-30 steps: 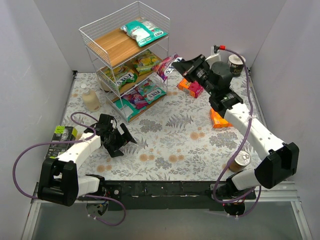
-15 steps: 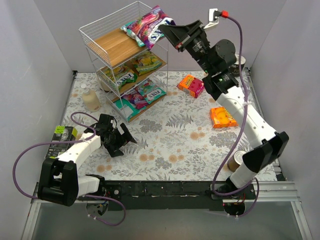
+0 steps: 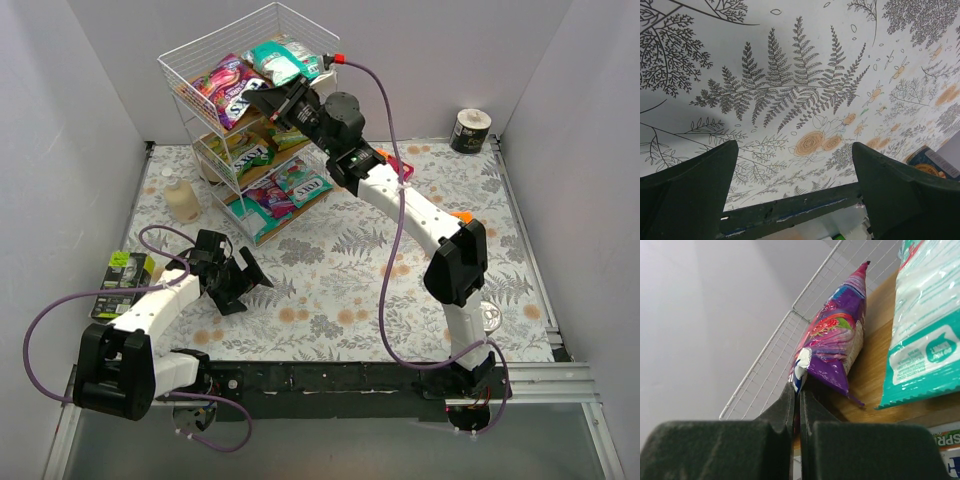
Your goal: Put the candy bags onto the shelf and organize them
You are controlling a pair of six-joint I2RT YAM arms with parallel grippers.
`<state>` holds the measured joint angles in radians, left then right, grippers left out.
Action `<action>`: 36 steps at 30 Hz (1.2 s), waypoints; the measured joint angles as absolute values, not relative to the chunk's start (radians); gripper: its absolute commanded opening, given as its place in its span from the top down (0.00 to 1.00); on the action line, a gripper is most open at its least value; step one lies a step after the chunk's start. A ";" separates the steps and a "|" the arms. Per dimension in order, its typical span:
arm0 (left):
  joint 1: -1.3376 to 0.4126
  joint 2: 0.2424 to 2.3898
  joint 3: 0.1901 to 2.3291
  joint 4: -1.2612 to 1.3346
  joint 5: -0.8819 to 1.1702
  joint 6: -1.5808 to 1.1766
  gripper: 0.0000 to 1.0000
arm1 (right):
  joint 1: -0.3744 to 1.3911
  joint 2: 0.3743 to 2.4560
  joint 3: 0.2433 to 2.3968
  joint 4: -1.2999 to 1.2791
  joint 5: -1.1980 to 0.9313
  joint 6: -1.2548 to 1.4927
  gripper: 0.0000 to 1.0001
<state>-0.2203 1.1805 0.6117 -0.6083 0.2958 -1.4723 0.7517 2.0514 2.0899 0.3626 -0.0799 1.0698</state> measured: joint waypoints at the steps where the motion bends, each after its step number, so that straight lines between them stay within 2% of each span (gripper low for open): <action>1: -0.220 1.180 0.612 -0.609 0.296 -1.473 0.02 | 0.759 2.061 2.091 0.361 -0.073 1.069 0.99; 16: -0.220 1.180 0.612 -0.610 0.296 -1.472 0.02 | 0.822 2.062 2.104 0.325 0.121 1.075 0.99; 17: -0.220 1.180 0.612 -0.611 0.295 -1.472 0.02 | 0.823 2.062 2.106 0.316 0.130 1.075 0.86; 19: -0.220 1.179 0.612 -0.614 0.295 -1.473 0.02 | 0.825 2.062 2.111 0.308 0.138 1.074 0.75; 20: -0.220 1.179 0.612 -0.616 0.295 -1.473 0.02 | 0.825 2.062 2.111 0.304 0.142 1.071 0.65; 23: -0.220 1.174 0.611 -0.622 0.295 -1.473 0.02 | 0.826 2.046 2.093 0.302 0.154 1.068 0.55; 28: -0.220 1.167 0.611 -0.627 0.291 -1.473 0.02 | 0.827 1.967 2.010 0.287 0.164 1.046 0.47; 36: -0.220 1.158 0.612 -0.636 0.283 -1.473 0.02 | 0.827 1.820 1.876 0.276 0.182 1.031 0.46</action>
<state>-0.2199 1.1584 0.6117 -0.6357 0.2829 -1.4731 0.8268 1.8198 1.8755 0.2764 0.1822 1.0306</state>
